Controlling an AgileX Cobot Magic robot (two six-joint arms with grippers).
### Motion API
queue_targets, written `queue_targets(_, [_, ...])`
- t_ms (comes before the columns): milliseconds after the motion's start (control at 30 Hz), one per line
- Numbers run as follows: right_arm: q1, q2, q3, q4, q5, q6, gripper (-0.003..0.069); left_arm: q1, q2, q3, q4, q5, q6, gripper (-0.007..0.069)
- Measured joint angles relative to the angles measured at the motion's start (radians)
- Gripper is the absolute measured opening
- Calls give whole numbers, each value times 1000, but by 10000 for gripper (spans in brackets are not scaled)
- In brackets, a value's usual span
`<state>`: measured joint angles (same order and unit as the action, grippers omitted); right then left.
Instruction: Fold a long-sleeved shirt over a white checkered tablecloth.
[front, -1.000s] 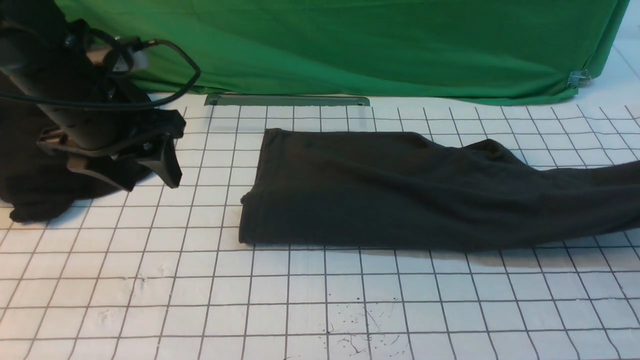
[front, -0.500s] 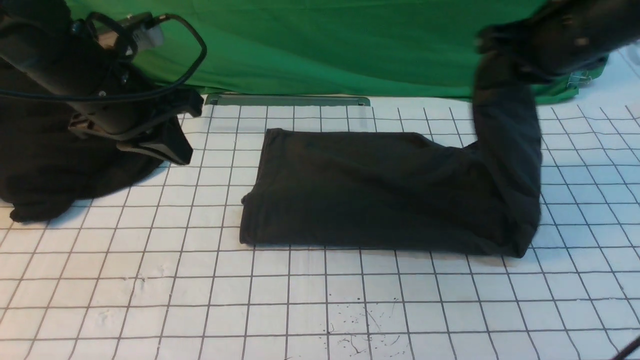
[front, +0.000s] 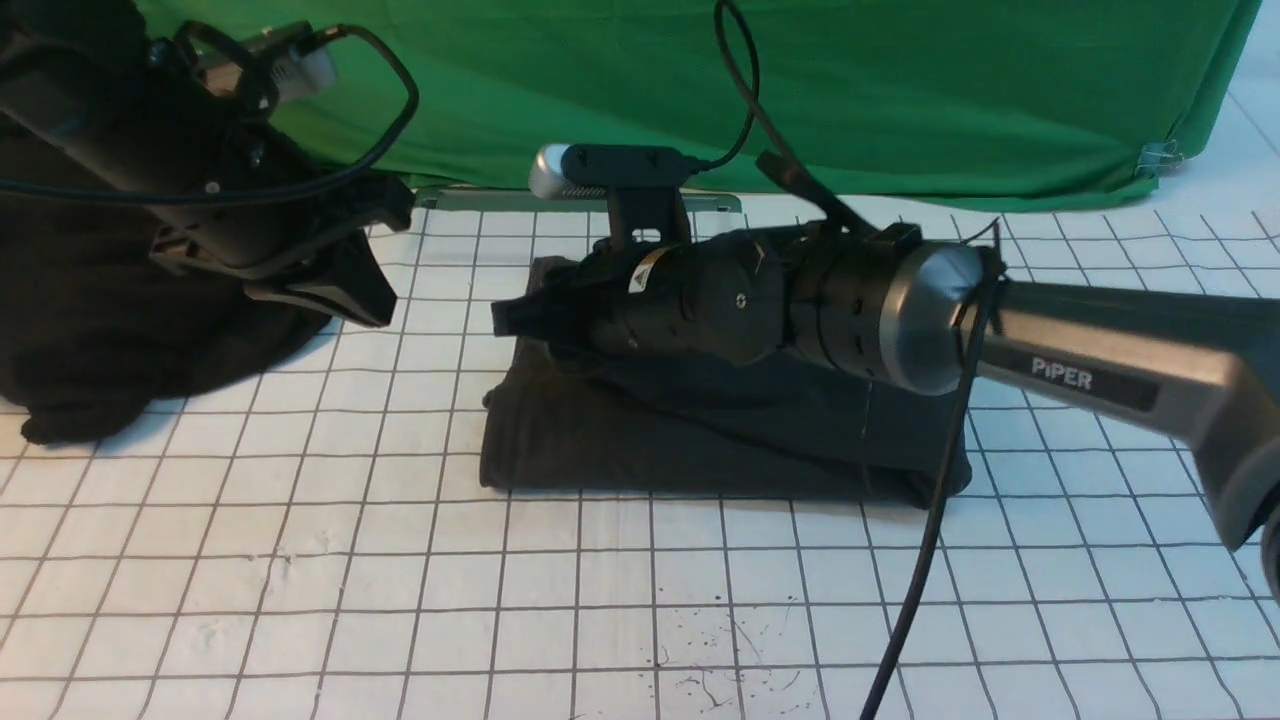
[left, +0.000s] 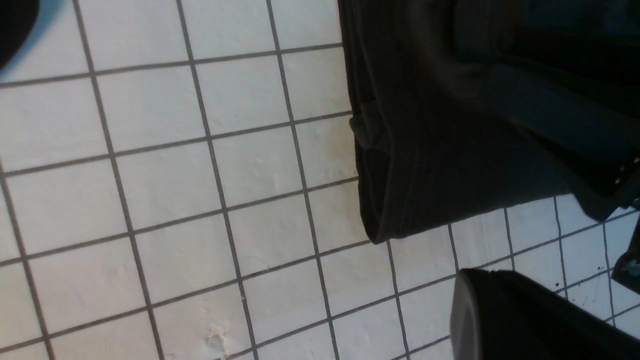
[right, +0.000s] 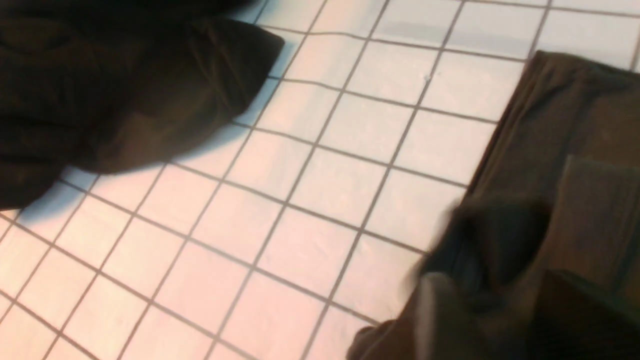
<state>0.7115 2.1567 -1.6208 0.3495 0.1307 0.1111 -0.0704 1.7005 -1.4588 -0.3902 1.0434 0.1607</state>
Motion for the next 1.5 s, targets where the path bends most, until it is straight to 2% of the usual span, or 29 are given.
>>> queue_targets(67, [1,-2,0,0,6,1,384,0,0,0,0,0,0,27])
queue_targets(133, [-13,-39,0,-1,77,0,518,0,0,0,0,0,-4,71])
queue_targets(200, [-34,-88,1,-13,165,0,567,0,0,0,3,1,-9,111])
queue_targets(267, [-54,-130,1,-25,219,-2,575,0,0,0,3,6,-14,143])
queue_targets(333, [-94,-203,-2,-53,357,-13,577,0,0,0,3,22,-20,204])
queue_targets(367, [-135,-278,-9,-85,491,-24,576,0,0,1,3,45,-23,255])
queue_targets(400, [-141,-285,-9,-85,508,-24,576,0,0,1,3,48,-24,261])
queue_targets(433, [-192,-343,-11,-117,667,-27,576,0,0,12,-4,61,-24,311])
queue_targets(500, [-226,-377,-11,-143,755,-29,576,0,0,28,-13,62,-25,349])
queue_targets(533, [-267,-402,-11,-176,897,-30,576,0,0,62,-31,42,-26,399])
queue_targets(567, [-272,-404,-11,-179,911,-30,576,0,0,62,-31,42,-26,399])
queue_targets(600, [-305,-410,-4,-207,997,-30,576,0,0,98,-40,10,-26,438])
queue_targets(667, [-330,-409,38,-230,1028,-31,576,0,6,144,-52,-43,-26,481])
queue_targets(800, [-333,-405,138,-232,967,-36,576,-1,50,163,-112,-73,22,505])
queue_targets(967, [-335,-368,259,-250,814,-46,576,-36,124,163,-179,-109,77,501])
queue_targets(1233, [-336,-231,271,-254,741,-50,576,-101,188,166,-146,-198,74,424])
queue_targets(1400, [-336,-183,271,-261,722,-57,564,-127,223,166,-148,-270,74,302])
queue_targets(1433, [-336,-183,271,-263,720,-60,540,-128,231,166,-152,-272,74,273])
queue_targets(1500, [-336,-183,271,-270,718,-74,430,-128,251,166,-167,-272,74,169])
